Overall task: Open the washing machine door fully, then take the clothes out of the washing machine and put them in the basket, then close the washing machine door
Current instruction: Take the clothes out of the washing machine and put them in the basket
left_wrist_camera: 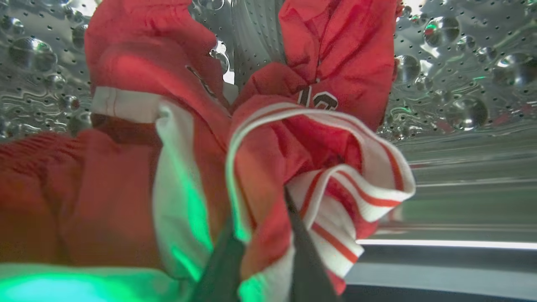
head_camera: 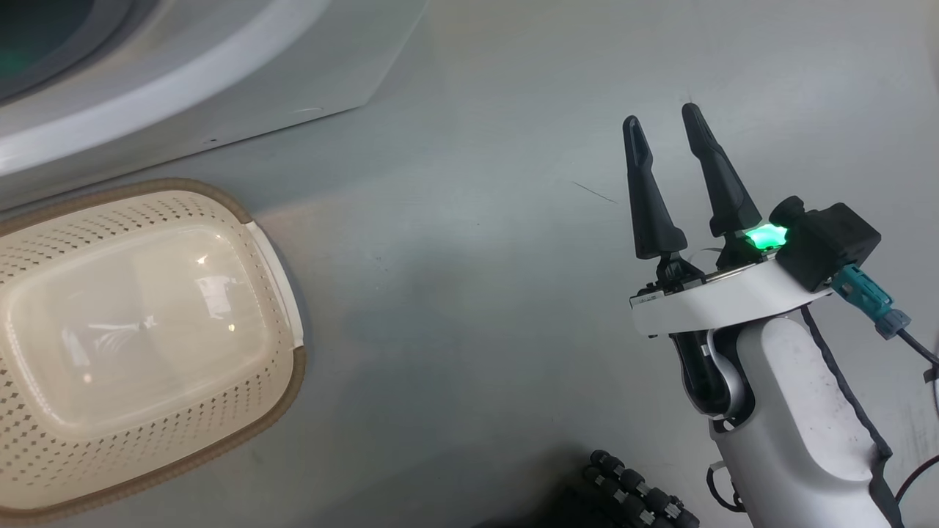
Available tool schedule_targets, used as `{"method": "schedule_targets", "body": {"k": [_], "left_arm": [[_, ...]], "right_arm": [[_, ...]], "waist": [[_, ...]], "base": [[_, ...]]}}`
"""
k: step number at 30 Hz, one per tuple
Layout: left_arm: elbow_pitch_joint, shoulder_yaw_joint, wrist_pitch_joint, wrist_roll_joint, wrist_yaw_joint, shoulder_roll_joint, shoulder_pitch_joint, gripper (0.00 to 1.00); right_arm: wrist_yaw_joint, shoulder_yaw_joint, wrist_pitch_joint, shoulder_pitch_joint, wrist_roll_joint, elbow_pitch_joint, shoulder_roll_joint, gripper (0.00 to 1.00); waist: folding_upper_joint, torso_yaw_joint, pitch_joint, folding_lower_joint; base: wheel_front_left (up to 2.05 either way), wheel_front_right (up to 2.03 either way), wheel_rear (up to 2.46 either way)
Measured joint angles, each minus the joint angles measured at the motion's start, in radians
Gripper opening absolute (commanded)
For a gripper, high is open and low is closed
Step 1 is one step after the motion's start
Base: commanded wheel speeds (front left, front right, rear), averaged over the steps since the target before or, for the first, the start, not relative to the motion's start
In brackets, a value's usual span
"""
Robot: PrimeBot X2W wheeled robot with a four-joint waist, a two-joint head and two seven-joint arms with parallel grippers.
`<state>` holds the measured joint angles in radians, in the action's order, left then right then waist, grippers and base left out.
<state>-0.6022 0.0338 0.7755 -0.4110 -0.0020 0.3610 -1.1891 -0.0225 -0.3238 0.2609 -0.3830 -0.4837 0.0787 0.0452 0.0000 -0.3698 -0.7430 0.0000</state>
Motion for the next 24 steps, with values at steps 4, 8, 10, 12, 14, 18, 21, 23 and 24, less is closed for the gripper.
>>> {"method": "schedule_targets", "body": {"k": [4, 8, 10, 12, 14, 18, 21, 23, 24], "left_arm": [[0.000, 0.001, 0.007, 0.000, -0.001, 0.001, -0.006, 0.00], [0.000, 0.001, 0.007, 0.000, -0.004, 0.000, -0.008, 0.00], [0.001, 0.000, 0.003, -0.003, -0.005, -0.001, -0.009, 0.00], [0.003, 0.001, -0.007, -0.002, -0.008, -0.002, -0.010, 0.00], [0.007, -0.001, -0.031, -0.002, -0.009, -0.007, -0.010, 0.00], [0.018, -0.001, -0.067, -0.003, -0.013, -0.038, -0.010, 0.00], [0.028, -0.007, -0.113, -0.005, -0.014, -0.044, -0.009, 0.00], [0.031, -0.005, -0.142, -0.005, -0.014, -0.053, -0.007, 0.00], [0.034, -0.005, -0.160, -0.005, -0.014, -0.057, -0.004, 0.00]], "right_arm": [[0.000, 0.002, 0.000, -0.001, 0.000, 0.001, 0.000, 1.00], [0.000, 0.007, 0.000, -0.004, 0.000, 0.002, 0.000, 1.00], [0.000, 0.010, 0.000, -0.004, 0.000, 0.003, 0.000, 1.00], [0.000, 0.011, 0.000, -0.005, 0.000, 0.004, 0.000, 1.00], [0.001, 0.016, 0.000, -0.008, 0.001, 0.006, 0.000, 1.00], [0.007, 0.026, 0.000, -0.009, 0.004, 0.008, 0.000, 1.00], [0.007, 0.029, 0.000, -0.015, 0.011, 0.009, 0.000, 1.00], [0.007, 0.033, 0.000, -0.020, 0.013, 0.009, 0.000, 1.00], [0.007, 0.035, 0.000, -0.020, 0.015, 0.009, 0.000, 1.00]], "waist": [[0.0000, -0.001, -0.001, 0.0000], [0.0000, -0.001, -0.001, 0.0000], [0.0000, 0.000, -0.001, 0.0000], [0.0000, 0.002, -0.001, 0.0000], [0.0000, 0.005, 0.000, 0.0000], [0.0000, 0.017, 0.005, 0.0000], [0.0000, 0.025, 0.008, 0.0000], [0.0000, 0.030, 0.011, 0.0000], [0.0000, 0.033, 0.013, 0.0000]], "base": [[0.00, 0.00, 0.00], [0.00, 0.00, 0.00], [0.00, 0.00, 0.00], [0.00, 0.00, 0.00], [0.00, 0.00, 0.00], [0.00, 0.00, 0.00], [0.00, 0.00, 0.00], [0.00, 0.00, 0.00], [0.00, 0.00, 0.00]]}}
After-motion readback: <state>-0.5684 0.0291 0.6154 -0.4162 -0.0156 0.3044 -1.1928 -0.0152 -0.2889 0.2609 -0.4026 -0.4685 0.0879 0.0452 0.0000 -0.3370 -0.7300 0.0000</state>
